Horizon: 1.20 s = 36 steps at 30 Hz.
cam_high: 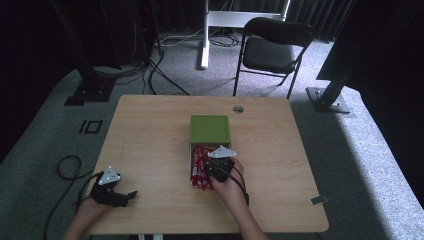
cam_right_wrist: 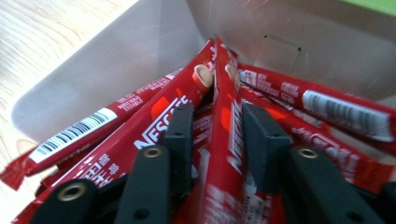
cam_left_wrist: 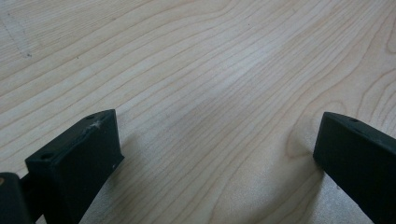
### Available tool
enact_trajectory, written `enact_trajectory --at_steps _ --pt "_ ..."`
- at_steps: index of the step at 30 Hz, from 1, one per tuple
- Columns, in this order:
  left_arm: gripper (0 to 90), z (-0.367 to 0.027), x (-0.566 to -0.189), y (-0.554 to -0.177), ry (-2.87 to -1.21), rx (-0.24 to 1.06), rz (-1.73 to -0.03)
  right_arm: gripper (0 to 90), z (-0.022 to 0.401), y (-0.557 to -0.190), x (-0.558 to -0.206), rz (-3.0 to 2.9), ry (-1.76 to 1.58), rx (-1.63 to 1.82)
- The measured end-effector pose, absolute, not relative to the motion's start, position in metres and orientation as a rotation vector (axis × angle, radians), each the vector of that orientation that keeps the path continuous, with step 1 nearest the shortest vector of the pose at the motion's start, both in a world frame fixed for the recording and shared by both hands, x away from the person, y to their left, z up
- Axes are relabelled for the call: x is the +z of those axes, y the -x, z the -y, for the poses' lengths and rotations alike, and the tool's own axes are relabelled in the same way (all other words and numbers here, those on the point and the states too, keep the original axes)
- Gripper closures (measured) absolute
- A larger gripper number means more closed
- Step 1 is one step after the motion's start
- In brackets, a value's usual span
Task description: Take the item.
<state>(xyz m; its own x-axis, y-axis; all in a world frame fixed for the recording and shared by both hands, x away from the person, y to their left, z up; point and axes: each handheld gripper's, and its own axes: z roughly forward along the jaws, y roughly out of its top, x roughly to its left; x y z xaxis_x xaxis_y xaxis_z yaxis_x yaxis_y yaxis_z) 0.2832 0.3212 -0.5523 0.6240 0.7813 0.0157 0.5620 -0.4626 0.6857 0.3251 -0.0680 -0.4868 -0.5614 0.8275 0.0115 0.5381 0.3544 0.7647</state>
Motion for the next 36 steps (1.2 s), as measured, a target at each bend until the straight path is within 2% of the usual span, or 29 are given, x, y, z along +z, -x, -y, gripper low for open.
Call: enact_trajectory --at_steps 10,36 --pt "1.6 -0.321 -0.552 -0.283 -2.194 0.435 -1.047 79.1 0.071 -0.329 -0.487 -2.217 -1.278 1.094" --pt "1.6 -0.321 -0.552 -0.283 -2.194 0.436 -1.048 79.6 0.09 -0.303 -0.463 -2.247 -1.197 1.227"
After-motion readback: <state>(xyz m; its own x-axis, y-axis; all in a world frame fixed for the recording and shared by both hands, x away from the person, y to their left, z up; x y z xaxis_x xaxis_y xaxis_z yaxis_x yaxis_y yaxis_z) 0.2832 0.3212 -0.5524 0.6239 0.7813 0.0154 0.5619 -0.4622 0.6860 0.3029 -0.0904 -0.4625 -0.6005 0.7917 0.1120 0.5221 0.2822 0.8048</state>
